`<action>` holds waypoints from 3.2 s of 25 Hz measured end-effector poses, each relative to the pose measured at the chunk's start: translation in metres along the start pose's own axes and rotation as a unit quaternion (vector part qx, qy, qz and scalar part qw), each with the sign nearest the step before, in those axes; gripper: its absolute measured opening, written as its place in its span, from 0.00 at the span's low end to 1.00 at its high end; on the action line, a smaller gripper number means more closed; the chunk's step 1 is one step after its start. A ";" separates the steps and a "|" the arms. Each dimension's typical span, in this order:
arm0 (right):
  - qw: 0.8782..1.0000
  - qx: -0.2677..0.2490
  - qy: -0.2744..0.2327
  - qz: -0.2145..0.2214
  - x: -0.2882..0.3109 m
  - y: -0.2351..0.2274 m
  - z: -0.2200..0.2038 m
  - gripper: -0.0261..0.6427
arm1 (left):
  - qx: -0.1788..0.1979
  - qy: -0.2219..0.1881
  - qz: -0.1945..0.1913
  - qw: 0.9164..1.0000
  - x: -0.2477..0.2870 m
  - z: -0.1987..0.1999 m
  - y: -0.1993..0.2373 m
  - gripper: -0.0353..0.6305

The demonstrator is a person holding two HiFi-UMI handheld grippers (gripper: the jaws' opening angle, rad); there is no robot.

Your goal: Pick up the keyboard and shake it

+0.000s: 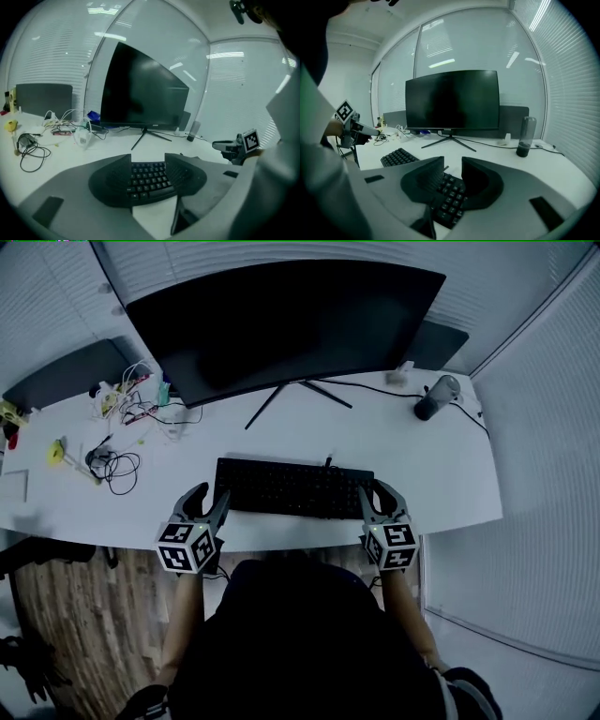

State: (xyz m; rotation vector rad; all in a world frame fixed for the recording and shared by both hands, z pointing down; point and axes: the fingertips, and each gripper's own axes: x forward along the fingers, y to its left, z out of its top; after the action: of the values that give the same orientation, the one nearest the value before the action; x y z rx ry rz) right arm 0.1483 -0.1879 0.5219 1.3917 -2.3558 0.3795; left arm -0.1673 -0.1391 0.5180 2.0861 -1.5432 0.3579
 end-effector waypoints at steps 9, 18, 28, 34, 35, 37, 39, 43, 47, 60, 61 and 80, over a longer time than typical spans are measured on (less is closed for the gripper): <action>0.992 0.077 0.100 0.008 0.024 -0.038 -0.072 0.33 | -0.041 0.117 -0.001 0.992 0.055 -0.053 0.038 0.46; 0.972 0.150 0.181 0.012 0.043 -0.051 -0.116 0.47 | -0.061 0.216 -0.016 0.974 0.100 -0.080 0.067 0.62; 0.953 0.176 0.247 0.028 0.058 -0.054 -0.133 0.51 | -0.031 0.255 -0.028 0.966 0.114 -0.093 0.057 0.67; 0.945 0.186 0.267 0.027 0.063 -0.042 -0.138 0.51 | -0.059 0.270 -0.030 0.961 0.114 -0.103 0.051 0.68; 0.944 0.193 0.267 0.024 0.063 -0.042 -0.139 0.51 | -0.060 0.270 -0.030 0.961 0.114 -0.104 0.049 0.68; 0.943 0.201 0.266 0.023 0.063 -0.042 -0.141 0.51 | -0.057 0.272 -0.035 0.960 0.115 -0.105 0.045 0.68; 0.941 0.201 0.270 0.022 0.064 -0.043 -0.141 0.51 | -0.055 0.273 -0.034 0.960 0.117 -0.105 0.043 0.68; 0.940 0.213 0.267 0.007 0.064 -0.044 -0.140 0.51 | -0.062 0.268 -0.033 0.961 0.118 -0.102 0.045 0.68; 0.952 0.198 0.235 0.001 0.060 -0.046 -0.125 0.51 | -0.059 0.246 -0.032 0.967 0.115 -0.092 0.042 0.68; 0.991 0.060 0.113 -0.047 0.032 -0.063 0.017 0.51 | -0.082 0.091 -0.065 0.990 0.112 -0.024 0.025 0.68; 0.992 0.044 0.109 -0.055 0.028 -0.063 0.028 0.51 | -0.093 0.084 -0.072 0.990 0.113 -0.023 0.023 0.68; 0.991 -0.058 0.039 -0.111 0.001 -0.047 0.118 0.51 | -0.179 0.026 -0.124 0.976 0.109 -0.017 0.007 0.68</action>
State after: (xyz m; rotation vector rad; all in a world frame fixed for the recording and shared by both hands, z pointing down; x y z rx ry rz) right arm 0.1682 -0.2596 0.4185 1.5352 -2.0983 0.2255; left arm -0.1382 -0.2190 0.5883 1.9342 -1.1944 0.0373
